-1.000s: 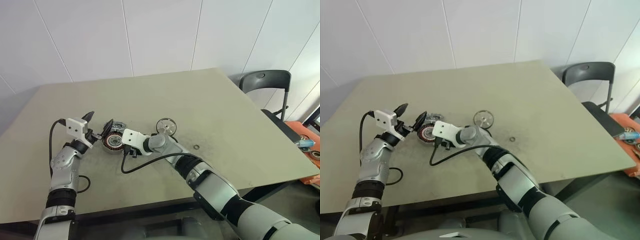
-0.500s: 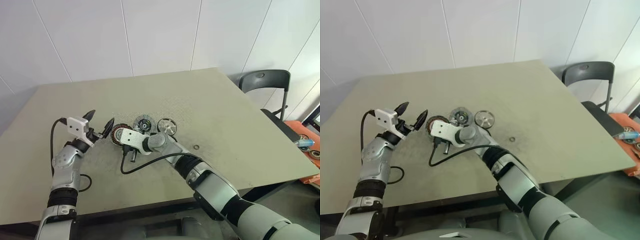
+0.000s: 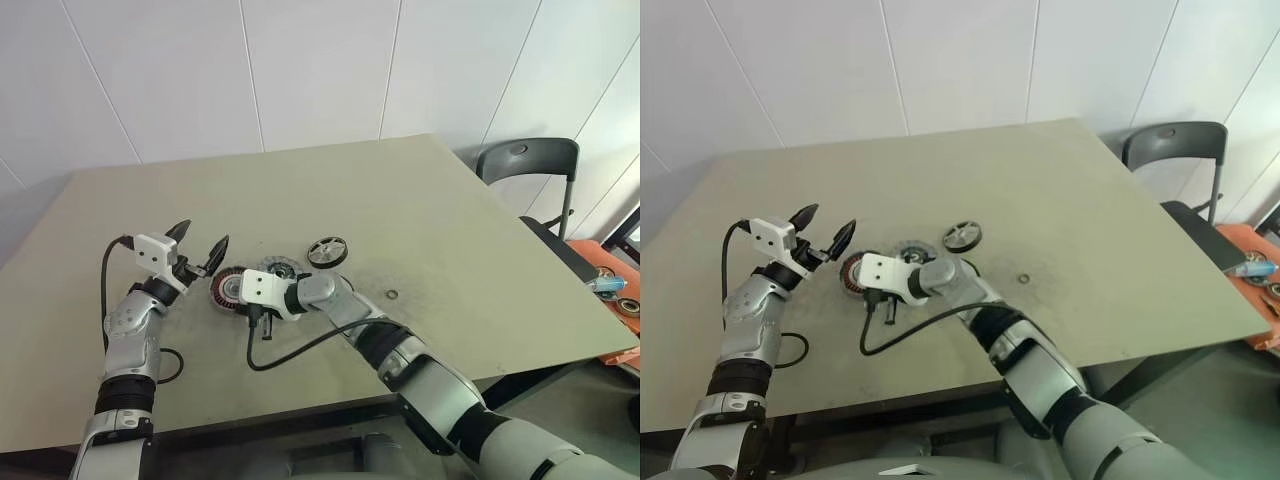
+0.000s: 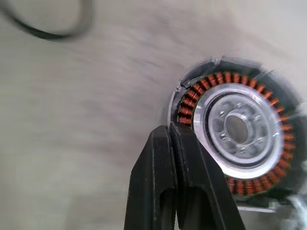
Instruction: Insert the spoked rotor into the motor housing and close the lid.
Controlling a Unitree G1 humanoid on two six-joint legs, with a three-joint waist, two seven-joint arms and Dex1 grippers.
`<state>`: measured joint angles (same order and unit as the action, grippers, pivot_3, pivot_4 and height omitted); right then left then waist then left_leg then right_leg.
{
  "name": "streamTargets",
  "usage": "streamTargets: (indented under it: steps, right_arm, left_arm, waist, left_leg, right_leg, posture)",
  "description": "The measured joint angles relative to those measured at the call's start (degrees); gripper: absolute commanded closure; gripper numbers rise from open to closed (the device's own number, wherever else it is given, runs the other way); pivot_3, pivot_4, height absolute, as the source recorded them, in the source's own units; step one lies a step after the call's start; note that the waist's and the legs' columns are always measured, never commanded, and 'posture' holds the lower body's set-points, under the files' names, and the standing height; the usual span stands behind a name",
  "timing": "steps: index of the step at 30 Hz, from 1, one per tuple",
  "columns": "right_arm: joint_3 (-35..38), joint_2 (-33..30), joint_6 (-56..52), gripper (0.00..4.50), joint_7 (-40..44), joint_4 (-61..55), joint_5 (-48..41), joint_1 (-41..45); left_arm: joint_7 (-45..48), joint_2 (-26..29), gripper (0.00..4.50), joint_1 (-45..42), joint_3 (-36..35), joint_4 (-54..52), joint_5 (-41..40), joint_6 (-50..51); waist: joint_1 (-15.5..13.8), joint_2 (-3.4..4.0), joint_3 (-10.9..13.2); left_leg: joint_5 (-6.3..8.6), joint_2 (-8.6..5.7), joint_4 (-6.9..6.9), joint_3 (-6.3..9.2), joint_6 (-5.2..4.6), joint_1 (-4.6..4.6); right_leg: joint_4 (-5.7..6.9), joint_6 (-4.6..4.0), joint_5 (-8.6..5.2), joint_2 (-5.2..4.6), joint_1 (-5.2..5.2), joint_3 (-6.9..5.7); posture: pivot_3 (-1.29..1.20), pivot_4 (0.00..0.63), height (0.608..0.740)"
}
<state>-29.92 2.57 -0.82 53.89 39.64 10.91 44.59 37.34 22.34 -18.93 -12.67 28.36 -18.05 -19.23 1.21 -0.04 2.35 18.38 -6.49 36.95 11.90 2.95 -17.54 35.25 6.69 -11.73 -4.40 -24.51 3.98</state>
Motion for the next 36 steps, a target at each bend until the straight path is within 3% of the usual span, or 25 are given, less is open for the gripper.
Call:
streamTargets:
  steps: [10, 20, 26, 34, 36]
  right_arm:
    - [-1.8, -14.8, -3.4, 4.50, 11.0, -16.6, 0.2, -3.8]
    - [-2.5, -21.7, -3.8, 4.50, 14.4, -22.9, 0.1, -5.4]
    - [-1.6, -21.8, -8.9, 4.50, 16.1, -26.8, -2.9, -7.2]
    - [-0.4, -17.5, -11.8, 4.50, 10.9, -24.6, -3.9, -7.2]
    - [-0.4, -17.5, -11.9, 4.07, 10.8, -24.6, -4.0, -7.3]
  left_arm:
    - [1.2, -0.5, 0.00, 0.1, 0.2, -0.1, 0.0, 0.0]
    - [0.9, -1.3, 0.00, 0.2, 0.4, -0.7, 0.0, 0.3]
    - [-0.2, -1.6, 0.00, 0.7, 0.6, -3.7, 0.0, 1.6]
    - [-0.8, -1.8, 0.00, 1.2, 0.8, -6.1, 0.1, 3.7]
    - [-0.8, -1.7, 0.00, 1.2, 0.8, -6.1, 0.1, 3.9]
  waist:
    - [-0.5, -0.02, 0.0]
    - [-0.8, -0.06, 0.0]
    - [-0.6, -0.07, 0.0]
    - [-0.7, -0.08, 0.0]
    - [-0.7, -0.08, 0.0]
  left_leg:
    - [0.01, 0.11, 0.04, -0.20, -0.02, 0.02]
    - [0.04, 0.13, 0.06, -0.37, -0.08, 0.03]
    - [0.09, 0.20, 0.05, -0.44, -0.13, 0.04]
    - [0.09, 0.22, 0.06, -0.49, -0.13, 0.05]
    - [0.09, 0.22, 0.06, -0.48, -0.13, 0.05]
  right_leg:
    - [-0.03, 0.05, -0.02, -0.06, 0.01, -0.01]
    - [-0.14, 0.10, -0.05, -0.15, 0.05, -0.01]
    - [-0.17, 0.06, -0.02, -0.14, 0.04, -0.01]
    - [-0.17, 0.02, 0.01, -0.13, 0.03, -0.01]
    - [-0.17, 0.02, 0.00, -0.14, 0.03, -0.01]
  posture:
    - [0.00, 0.000, 0.740]
    - [0.00, 0.000, 0.740]
    - [0.00, 0.000, 0.740]
    - [0.00, 0.000, 0.740]
    - [0.00, 0.000, 0.740]
